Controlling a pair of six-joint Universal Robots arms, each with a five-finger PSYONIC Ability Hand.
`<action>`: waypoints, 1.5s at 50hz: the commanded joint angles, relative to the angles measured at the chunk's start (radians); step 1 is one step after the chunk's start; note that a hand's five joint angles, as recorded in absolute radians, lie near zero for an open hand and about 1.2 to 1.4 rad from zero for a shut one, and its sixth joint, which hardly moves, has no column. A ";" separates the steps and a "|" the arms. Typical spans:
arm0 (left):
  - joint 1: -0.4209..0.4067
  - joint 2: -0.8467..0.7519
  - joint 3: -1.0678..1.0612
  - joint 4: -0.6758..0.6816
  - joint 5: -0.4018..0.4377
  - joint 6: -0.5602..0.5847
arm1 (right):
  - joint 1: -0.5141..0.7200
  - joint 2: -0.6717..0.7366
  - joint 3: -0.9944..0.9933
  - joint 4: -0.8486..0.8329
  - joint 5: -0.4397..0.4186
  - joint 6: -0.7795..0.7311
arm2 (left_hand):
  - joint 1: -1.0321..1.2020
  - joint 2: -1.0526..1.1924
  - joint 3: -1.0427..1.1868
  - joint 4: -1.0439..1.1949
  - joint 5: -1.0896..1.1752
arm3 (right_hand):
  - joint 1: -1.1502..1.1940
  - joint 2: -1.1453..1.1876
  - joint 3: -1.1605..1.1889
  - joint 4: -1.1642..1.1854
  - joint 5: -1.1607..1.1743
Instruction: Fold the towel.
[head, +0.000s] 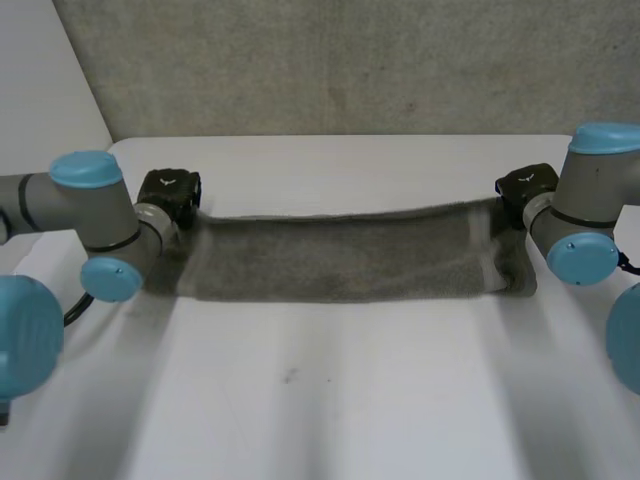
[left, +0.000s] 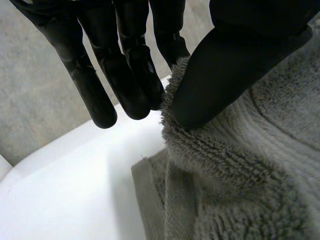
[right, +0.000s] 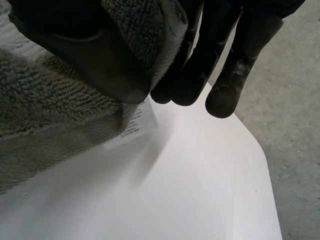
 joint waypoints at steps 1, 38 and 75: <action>-0.001 -0.083 0.138 -0.057 -0.049 0.003 | 0.000 0.044 -0.061 0.025 0.003 -0.002 | 0.215 0.179 0.179 0.177 0.203 | 0.080 0.064 0.061 0.055 0.055; -0.030 0.354 -0.345 0.107 -0.048 -0.012 | -0.012 -0.396 0.316 0.003 -0.031 0.131 | -1.003 -1.039 -1.039 -1.041 -1.015 | -1.142 -1.157 -1.161 -1.167 -1.167; -0.033 0.415 -0.555 0.126 -0.043 0.002 | -0.129 -0.299 0.210 0.109 -0.082 0.261 | -0.886 -0.922 -0.922 -0.924 -0.898 | -0.953 -0.969 -0.972 -0.978 -0.978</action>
